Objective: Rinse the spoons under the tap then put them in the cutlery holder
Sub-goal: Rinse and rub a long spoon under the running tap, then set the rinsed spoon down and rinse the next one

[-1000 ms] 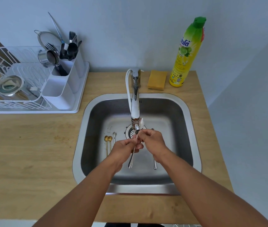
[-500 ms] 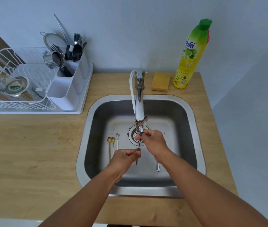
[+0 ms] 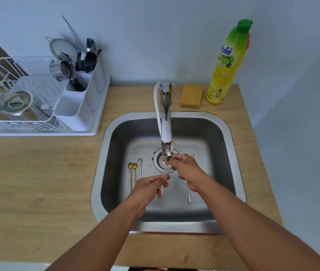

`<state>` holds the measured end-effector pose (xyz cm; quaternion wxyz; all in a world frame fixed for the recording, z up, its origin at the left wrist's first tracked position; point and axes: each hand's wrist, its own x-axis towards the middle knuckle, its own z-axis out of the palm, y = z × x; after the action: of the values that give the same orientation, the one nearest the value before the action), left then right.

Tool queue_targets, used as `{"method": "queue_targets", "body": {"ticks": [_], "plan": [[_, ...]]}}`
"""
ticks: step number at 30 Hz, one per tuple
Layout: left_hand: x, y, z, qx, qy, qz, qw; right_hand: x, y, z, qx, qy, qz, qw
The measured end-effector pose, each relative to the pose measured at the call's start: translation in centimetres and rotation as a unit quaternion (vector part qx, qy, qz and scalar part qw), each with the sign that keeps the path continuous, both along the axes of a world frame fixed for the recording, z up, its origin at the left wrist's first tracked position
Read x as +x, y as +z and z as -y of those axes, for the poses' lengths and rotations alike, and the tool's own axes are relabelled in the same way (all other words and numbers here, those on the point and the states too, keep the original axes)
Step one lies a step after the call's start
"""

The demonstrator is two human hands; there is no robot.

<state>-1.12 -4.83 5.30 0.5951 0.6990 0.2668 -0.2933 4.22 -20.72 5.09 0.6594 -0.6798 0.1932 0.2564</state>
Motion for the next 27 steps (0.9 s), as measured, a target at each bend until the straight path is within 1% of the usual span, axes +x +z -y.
{"method": "queue_targets", "body": {"ticks": [3, 6, 8, 10, 13, 15, 17, 18, 20, 21, 24, 27], "plan": [[-0.6, -0.3, -0.3, 0.005, -0.030, 0.001, 1.000, 0.3, 0.1, 0.2, -0.011, -0.015, 0.016, 1.000], [-0.6, -0.2, -0.2, 0.001, -0.061, 0.002, 0.998, -0.3, -0.3, 0.2, -0.003, -0.019, 0.019, 1.000], [-0.5, 0.2, 0.0, -0.010, -0.101, -0.018, 0.995, -0.9, -0.3, 0.2, 0.016, -0.004, 0.014, 1.000], [-0.8, 0.2, 0.2, -0.038, -0.134, -0.056, 0.989, -1.1, -0.2, 0.4, 0.019, 0.017, 0.014, 1.000], [-1.3, -0.3, 0.4, -0.066, -0.141, -0.071, 0.985, -1.0, -0.3, 1.4, -0.004, 0.017, 0.022, 1.000], [-1.4, -0.7, 0.4, -0.042, -0.156, -0.061, 0.985, -0.7, -0.7, 2.4, -0.050, -0.027, 0.013, 0.998], [-1.2, -1.3, 0.1, 0.013, -0.167, -0.040, 0.985, -0.2, -1.4, 3.4, -0.150, -0.074, 0.015, 0.986], [-1.0, -1.8, -0.2, 0.040, -0.158, -0.028, 0.986, 0.0, -1.8, 3.8, -0.220, -0.071, 0.020, 0.973], [-0.4, -2.7, -1.0, 0.090, -0.131, -0.005, 0.987, 0.2, -2.7, 4.6, -0.355, -0.035, 0.014, 0.934], [-0.1, -3.0, -1.5, 0.118, -0.128, 0.004, 0.985, 0.2, -3.2, 4.8, -0.400, -0.023, 0.006, 0.916], [1.0, -3.9, -2.9, 0.199, -0.147, 0.019, 0.969, 0.3, -4.6, 5.2, -0.461, 0.001, -0.024, 0.887], [1.7, -4.6, -3.9, 0.252, -0.159, 0.026, 0.954, 0.3, -5.6, 5.1, -0.484, 0.032, -0.046, 0.873]]}}
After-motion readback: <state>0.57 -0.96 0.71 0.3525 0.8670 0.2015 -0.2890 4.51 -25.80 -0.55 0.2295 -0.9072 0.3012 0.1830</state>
